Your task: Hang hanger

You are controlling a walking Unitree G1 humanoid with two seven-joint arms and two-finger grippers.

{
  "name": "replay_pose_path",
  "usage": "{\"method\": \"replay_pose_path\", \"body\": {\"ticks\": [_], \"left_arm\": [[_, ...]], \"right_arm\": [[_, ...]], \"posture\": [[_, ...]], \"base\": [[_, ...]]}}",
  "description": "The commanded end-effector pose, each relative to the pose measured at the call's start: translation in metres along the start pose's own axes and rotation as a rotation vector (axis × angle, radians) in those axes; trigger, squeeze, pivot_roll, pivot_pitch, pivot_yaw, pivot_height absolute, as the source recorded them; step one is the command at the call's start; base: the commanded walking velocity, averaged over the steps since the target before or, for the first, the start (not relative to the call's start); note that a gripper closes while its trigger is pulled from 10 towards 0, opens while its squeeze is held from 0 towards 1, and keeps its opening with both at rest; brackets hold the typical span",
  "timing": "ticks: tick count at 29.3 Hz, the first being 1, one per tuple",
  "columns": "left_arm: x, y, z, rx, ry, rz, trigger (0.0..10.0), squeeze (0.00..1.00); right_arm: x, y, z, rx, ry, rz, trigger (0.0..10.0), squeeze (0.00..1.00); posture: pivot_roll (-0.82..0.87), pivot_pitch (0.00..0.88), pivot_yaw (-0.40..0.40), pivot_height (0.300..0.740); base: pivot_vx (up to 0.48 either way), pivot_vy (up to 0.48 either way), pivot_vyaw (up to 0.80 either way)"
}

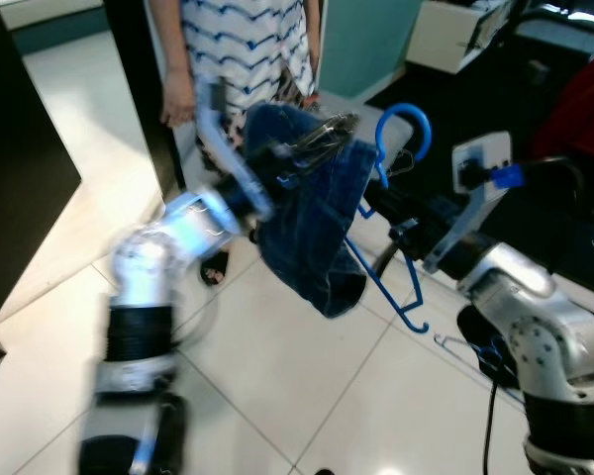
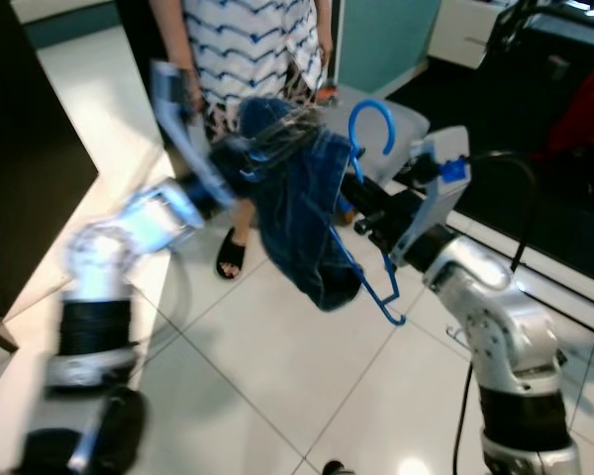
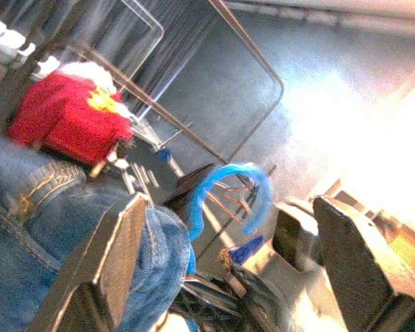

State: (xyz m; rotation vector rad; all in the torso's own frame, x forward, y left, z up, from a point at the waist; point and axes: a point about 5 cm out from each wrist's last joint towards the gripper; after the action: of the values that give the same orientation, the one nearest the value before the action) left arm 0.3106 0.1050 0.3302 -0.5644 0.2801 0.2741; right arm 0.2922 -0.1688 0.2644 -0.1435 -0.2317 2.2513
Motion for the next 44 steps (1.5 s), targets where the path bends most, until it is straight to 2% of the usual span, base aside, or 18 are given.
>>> {"method": "replay_pose_path", "body": {"ticks": [1, 2, 4, 5, 9, 11, 12, 13, 14, 15, 16, 18, 20, 22, 26, 32, 38, 44], "left_arm": [[-0.010, -0.002, -0.002, 0.035, 0.000, -0.091, 10.0, 1.00], [-0.017, 0.007, 0.003, 0.107, -0.038, -0.160, 10.0, 0.51], [-0.017, 0.007, 0.003, 0.107, -0.038, -0.160, 10.0, 0.51], [-0.023, 0.014, 0.006, 0.177, -0.069, -0.217, 10.0, 0.00], [-0.027, 0.020, 0.008, 0.260, -0.114, -0.264, 10.0, 0.00], [-0.024, 0.025, 0.016, 0.377, -0.277, -0.271, 10.0, 0.00], [-0.024, 0.025, 0.016, 0.377, -0.277, -0.271, 10.0, 0.00], [-0.017, 0.019, 0.025, 0.399, -0.488, -0.231, 10.0, 0.00], [-0.017, 0.019, 0.025, 0.399, -0.488, -0.231, 10.0, 0.00], [-0.016, 0.011, 0.033, 0.409, -0.667, -0.227, 10.0, 0.00], [-0.016, 0.011, 0.033, 0.409, -0.667, -0.227, 10.0, 0.00], [-0.019, -0.003, 0.043, 0.431, -0.934, -0.259, 10.0, 0.00], [-0.019, -0.003, 0.043, 0.431, -0.934, -0.259, 10.0, 0.00], [-0.019, -0.007, 0.037, 0.558, -1.079, -0.301, 10.0, 0.00], [-0.018, -0.005, 0.026, 0.667, -1.100, -0.352, 10.0, 0.00], [-0.010, 0.015, 0.015, 0.846, -0.904, -0.510, 10.0, 0.00], [-0.008, 0.015, 0.020, 0.826, -0.844, -0.490, 10.0, 0.00], [0.001, 0.011, 0.038, 0.708, -0.670, -0.389, 10.0, 0.00]], "right_arm": [[0.007, 0.001, 0.015, -0.082, 0.029, 0.052, 10.0, 0.00], [0.009, 0.007, 0.015, -0.063, 0.040, 0.097, 10.0, 0.00], [0.009, 0.007, 0.015, -0.063, 0.040, 0.097, 10.0, 0.00], [0.011, 0.013, 0.014, -0.035, 0.053, 0.145, 10.0, 0.00], [0.013, 0.020, 0.013, -0.001, 0.067, 0.196, 10.0, 0.00], [0.018, 0.029, 0.012, 0.053, 0.085, 0.293, 10.0, 0.00], [0.018, 0.029, 0.012, 0.053, 0.085, 0.293, 10.0, 0.00], [0.024, 0.031, 0.011, 0.080, 0.087, 0.359, 10.0, 0.00], [0.024, 0.031, 0.011, 0.080, 0.087, 0.359, 10.0, 0.00], [0.031, 0.033, 0.008, 0.112, 0.088, 0.424, 10.0, 0.00], [0.031, 0.033, 0.008, 0.112, 0.088, 0.424, 10.0, 0.00], [0.040, 0.037, 0.003, 0.160, 0.084, 0.511, 10.0, 0.00], [0.040, 0.037, 0.003, 0.160, 0.084, 0.511, 10.0, 0.00], [0.043, 0.040, 0.002, 0.177, 0.086, 0.553, 10.0, 0.00], [0.044, 0.040, 0.003, 0.177, 0.091, 0.573, 10.0, 0.00], [0.045, 0.037, 0.007, 0.170, 0.109, 0.601, 10.0, 0.00], [0.044, 0.037, 0.007, 0.174, 0.114, 0.601, 10.0, 0.00], [0.042, 0.038, 0.002, 0.205, 0.129, 0.594, 10.0, 0.00]], "posture": [[0.00, 0.137, 0.022, 0.740], [0.01, 0.137, 0.022, 0.740], [0.01, 0.137, 0.022, 0.740], [0.01, 0.139, 0.023, 0.740], [0.01, 0.138, 0.025, 0.740], [0.02, 0.136, 0.029, 0.740], [0.02, 0.136, 0.029, 0.740], [0.02, 0.134, 0.030, 0.740], [0.02, 0.134, 0.030, 0.740], [0.02, 0.130, 0.032, 0.740], [0.02, 0.130, 0.032, 0.740], [0.02, 0.130, 0.032, 0.740], [0.02, 0.130, 0.032, 0.740], [0.02, 0.124, 0.032, 0.740], [0.02, 0.118, 0.036, 0.740], [0.02, 0.114, 0.045, 0.740], [0.02, 0.115, 0.048, 0.740], [0.02, 0.120, 0.050, 0.740]], "base": [[0.000, 0.000, 0.00], [0.000, 0.000, 0.00], [0.000, 0.000, 0.00], [0.000, 0.000, 0.00], [0.000, 0.000, 0.00], [0.000, 0.000, 0.00], [0.000, 0.000, 0.00], [0.000, 0.000, 0.00], [0.000, 0.000, 0.00], [0.000, 0.000, 0.00], [0.000, 0.000, 0.00], [0.000, 0.000, 0.00], [0.000, 0.000, 0.00], [0.000, 0.000, 0.00], [0.000, 0.000, 0.00], [0.000, 0.000, 0.00], [0.000, 0.000, 0.00], [0.000, 0.000, 0.00]]}}
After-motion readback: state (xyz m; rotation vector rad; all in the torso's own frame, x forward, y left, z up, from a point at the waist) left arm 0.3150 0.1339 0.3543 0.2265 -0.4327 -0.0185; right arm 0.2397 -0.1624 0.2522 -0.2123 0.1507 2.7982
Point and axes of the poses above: a point about 5 cm out from each wrist's last joint towards the gripper, its own y axis pointing back from the gripper into the wrist, its own z axis along the axis of the wrist's last joint, x = y × z, and after that the axes turned 3 degrees about y, right-handed
